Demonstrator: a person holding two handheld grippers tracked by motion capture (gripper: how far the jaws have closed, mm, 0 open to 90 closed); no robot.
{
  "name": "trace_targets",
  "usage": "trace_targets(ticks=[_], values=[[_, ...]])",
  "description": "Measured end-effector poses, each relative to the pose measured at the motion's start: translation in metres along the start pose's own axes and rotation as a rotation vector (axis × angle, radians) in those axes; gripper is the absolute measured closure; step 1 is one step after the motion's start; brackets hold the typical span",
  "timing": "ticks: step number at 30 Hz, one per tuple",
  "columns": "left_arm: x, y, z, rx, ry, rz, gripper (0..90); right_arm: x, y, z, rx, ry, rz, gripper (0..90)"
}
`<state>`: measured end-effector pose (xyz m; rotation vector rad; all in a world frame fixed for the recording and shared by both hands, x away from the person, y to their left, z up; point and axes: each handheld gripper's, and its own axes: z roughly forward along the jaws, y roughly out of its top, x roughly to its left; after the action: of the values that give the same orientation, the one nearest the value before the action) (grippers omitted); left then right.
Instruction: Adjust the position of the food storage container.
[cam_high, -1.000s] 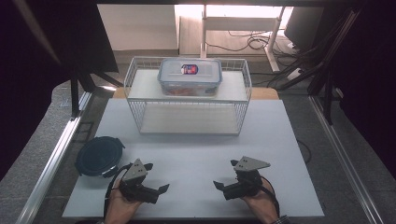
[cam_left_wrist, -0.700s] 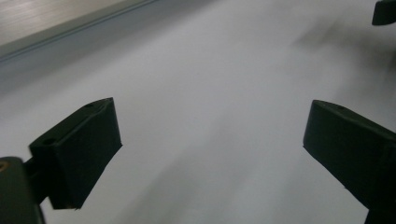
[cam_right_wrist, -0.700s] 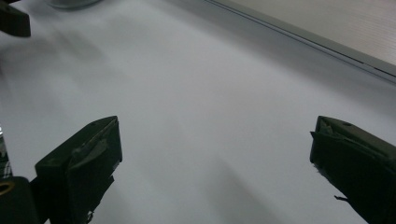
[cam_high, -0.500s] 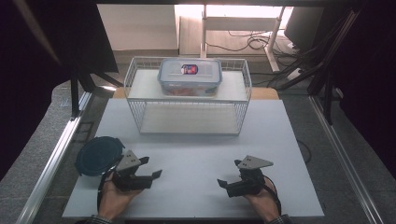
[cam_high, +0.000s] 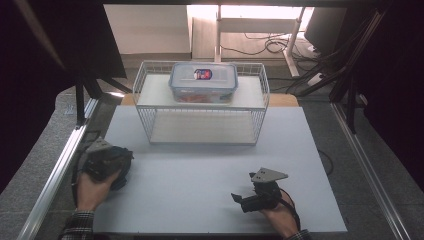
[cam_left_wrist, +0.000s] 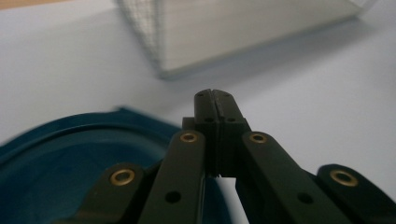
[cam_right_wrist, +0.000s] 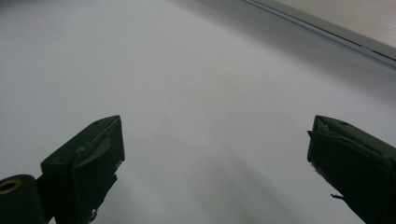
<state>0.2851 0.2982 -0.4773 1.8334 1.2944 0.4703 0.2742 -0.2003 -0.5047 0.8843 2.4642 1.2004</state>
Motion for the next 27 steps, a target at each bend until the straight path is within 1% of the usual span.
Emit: trace_targets(ticks=[1, 4, 6, 7, 9, 12, 14, 15, 16, 17, 19, 20, 22, 23, 24, 27], values=[[0.006, -0.001, -0.002, -0.005, 0.012, -0.008, 90.0, 0.0, -0.001, 0.001, 0.008, -0.002, -0.001, 4.1], [0.025, -0.005, -0.009, -0.017, 0.079, -0.044, 89.9, -0.001, -0.001, 0.001, 0.016, -0.007, -0.003, 4.3], [0.038, -0.01, -0.013, -0.027, 0.147, -0.072, 89.9, -0.001, -0.002, 0.002, 0.021, -0.006, -0.003, 4.3], [0.042, -0.012, -0.014, -0.028, 0.165, -0.08, 89.8, -0.001, -0.002, 0.002, 0.023, -0.006, -0.005, 4.3], [0.052, -0.017, -0.018, -0.023, 0.222, -0.091, 89.8, 0.0, -0.002, 0.002, 0.027, -0.006, -0.009, 4.3], [0.065, -0.025, -0.023, -0.029, 0.284, -0.126, 89.8, 0.0, -0.002, 0.003, 0.033, -0.009, -0.013, 4.4], [0.073, -0.031, -0.025, -0.021, 0.305, -0.153, 89.8, 0.0, -0.003, 0.003, 0.035, -0.01, -0.014, 4.4], [0.076, -0.034, -0.026, -0.022, 0.308, -0.163, 89.8, 0.0, -0.003, 0.003, 0.037, -0.01, -0.015, 4.5], [0.079, -0.036, -0.028, -0.038, 0.301, -0.184, 89.8, 0.0, -0.003, 0.003, 0.038, -0.01, -0.015, 4.5], [0.081, -0.037, -0.028, -0.022, 0.309, -0.191, 89.8, 0.0, -0.003, 0.003, 0.04, -0.01, -0.018, 4.5], [0.082, -0.04, -0.028, -0.016, 0.327, -0.186, 89.8, 0.001, -0.003, 0.003, 0.044, -0.011, -0.02, 4.5], [0.084, -0.041, -0.027, -0.001, 0.327, -0.199, 89.8, 0.001, -0.003, 0.003, 0.045, -0.011, -0.022, 4.5], [0.085, -0.045, -0.024, 0.013, 0.318, -0.203, 90.0, 0.0, -0.003, 0.003, 0.047, -0.012, -0.022, 4.6], [0.086, -0.046, -0.024, 0.007, 0.312, -0.213, 90.0, 0.0, -0.003, 0.004, 0.048, -0.012, -0.023, 4.6], [0.087, -0.047, -0.025, -0.003, 0.298, -0.231, 90.0, 0.0, -0.003, 0.004, 0.05, -0.013, -0.022, 4.6], [0.085, -0.047, -0.024, -0.005, 0.298, -0.239, 90.0, 0.001, -0.003, 0.005, 0.053, -0.012, -0.025, 4.6]])
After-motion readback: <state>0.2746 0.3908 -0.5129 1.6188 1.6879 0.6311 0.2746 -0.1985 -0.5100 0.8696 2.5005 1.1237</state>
